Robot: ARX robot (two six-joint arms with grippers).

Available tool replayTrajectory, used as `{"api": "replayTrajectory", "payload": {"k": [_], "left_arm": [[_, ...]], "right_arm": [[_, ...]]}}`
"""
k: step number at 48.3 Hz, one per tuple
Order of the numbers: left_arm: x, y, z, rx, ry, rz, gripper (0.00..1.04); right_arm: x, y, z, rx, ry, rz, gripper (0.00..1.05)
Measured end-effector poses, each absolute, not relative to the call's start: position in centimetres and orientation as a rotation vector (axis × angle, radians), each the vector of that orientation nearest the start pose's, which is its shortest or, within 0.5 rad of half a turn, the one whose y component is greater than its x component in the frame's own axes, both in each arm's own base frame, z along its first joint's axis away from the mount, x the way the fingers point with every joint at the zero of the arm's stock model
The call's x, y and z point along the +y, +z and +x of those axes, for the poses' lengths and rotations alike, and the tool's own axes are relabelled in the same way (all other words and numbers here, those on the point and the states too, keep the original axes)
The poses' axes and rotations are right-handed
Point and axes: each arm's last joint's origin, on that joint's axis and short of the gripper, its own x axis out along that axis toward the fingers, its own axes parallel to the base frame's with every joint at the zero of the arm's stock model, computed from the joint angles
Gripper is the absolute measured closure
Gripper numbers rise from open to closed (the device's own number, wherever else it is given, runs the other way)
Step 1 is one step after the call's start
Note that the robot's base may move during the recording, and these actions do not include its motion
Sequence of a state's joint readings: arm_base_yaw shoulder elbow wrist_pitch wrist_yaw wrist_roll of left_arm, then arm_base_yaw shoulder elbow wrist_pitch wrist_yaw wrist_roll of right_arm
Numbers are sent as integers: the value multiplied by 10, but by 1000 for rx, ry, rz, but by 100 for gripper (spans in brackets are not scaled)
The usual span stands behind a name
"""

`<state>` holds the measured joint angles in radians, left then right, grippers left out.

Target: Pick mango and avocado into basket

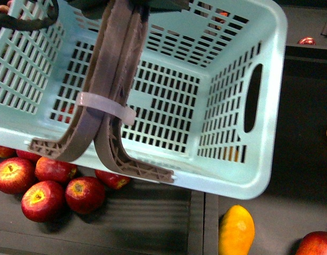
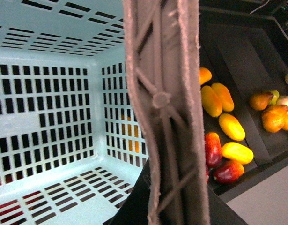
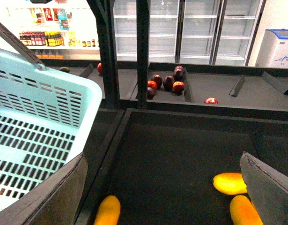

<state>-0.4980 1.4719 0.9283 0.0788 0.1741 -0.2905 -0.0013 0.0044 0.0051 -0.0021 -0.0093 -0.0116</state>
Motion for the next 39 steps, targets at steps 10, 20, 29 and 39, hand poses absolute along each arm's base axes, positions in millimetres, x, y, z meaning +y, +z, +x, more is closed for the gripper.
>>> {"api": "replayTrajectory", "payload": {"k": [10, 20, 29, 39], "left_arm": [[-155, 254, 281, 534, -565, -199, 99], [-157, 254, 280, 538, -583, -202, 99], [-157, 254, 280, 540, -590, -206, 99], [-157, 254, 280, 538, -581, -203, 99]], "right_arm": [[0, 165, 98, 1, 8, -12, 8], [0, 164, 98, 34, -48, 19, 8], [-23, 189, 120, 132, -323, 211, 8], [-70, 197, 162, 241, -409, 207, 8]]}}
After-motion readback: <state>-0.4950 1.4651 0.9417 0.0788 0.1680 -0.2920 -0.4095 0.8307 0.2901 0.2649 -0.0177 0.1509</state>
